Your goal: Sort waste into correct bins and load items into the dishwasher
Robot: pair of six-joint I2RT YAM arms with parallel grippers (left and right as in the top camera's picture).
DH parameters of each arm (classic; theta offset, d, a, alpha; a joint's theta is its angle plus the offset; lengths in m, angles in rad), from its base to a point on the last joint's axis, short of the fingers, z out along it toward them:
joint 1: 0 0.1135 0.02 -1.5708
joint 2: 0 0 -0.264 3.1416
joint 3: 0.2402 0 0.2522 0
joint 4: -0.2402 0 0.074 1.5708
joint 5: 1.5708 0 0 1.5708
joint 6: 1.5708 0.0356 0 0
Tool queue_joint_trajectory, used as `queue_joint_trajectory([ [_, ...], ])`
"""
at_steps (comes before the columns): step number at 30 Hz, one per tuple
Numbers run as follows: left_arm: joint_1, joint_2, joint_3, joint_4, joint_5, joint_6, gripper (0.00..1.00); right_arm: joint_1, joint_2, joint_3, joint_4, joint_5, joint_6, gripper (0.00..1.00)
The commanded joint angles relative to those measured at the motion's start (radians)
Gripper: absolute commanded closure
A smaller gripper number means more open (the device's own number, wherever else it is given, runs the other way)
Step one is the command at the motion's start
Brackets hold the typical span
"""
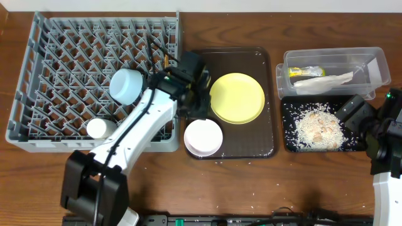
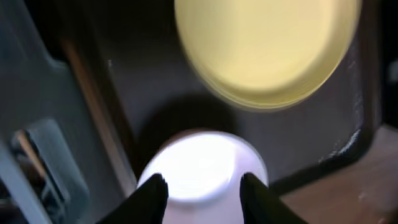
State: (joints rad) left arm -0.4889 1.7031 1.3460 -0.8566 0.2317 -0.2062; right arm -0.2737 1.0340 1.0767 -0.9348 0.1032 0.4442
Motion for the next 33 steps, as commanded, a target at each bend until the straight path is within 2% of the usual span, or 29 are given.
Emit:
queue_joint_trajectory([
  [1,-0.026,0.024,-0.004,-0.049,-0.219,0.003,0.58,-0.007,0.0,0.002,-0.001,0.009,0.011,0.01],
  [8,-0.028,0.025,-0.043,-0.038,-0.243,0.002,0.55,-0.007,0.0,0.002,-0.001,0.009,0.011,0.01],
  [13,-0.06,0.025,-0.142,0.063,-0.244,-0.028,0.56,-0.007,0.0,0.002,-0.001,0.009,0.011,0.01],
  [14,-0.072,0.025,-0.152,0.075,-0.243,-0.029,0.59,-0.007,0.0,0.002,-0.001,0.009,0.011,0.01],
  [20,-0.194,0.029,-0.155,0.086,-0.244,-0.054,0.89,-0.007,0.0,0.002,-0.001,0.009,0.011,0.01],
  [25,-0.285,0.08,-0.156,0.139,-0.258,-0.067,0.93,-0.007,0.0,0.002,-0.001,0.009,0.011,0.01],
  [29,-0.296,0.135,-0.156,0.136,-0.269,-0.134,0.92,-0.007,0.0,0.002,-0.001,0.009,0.011,0.01],
  [33,-0.296,0.155,-0.155,0.181,-0.26,-0.143,0.92,-0.007,0.0,0.002,-0.001,0.009,0.011,0.01],
])
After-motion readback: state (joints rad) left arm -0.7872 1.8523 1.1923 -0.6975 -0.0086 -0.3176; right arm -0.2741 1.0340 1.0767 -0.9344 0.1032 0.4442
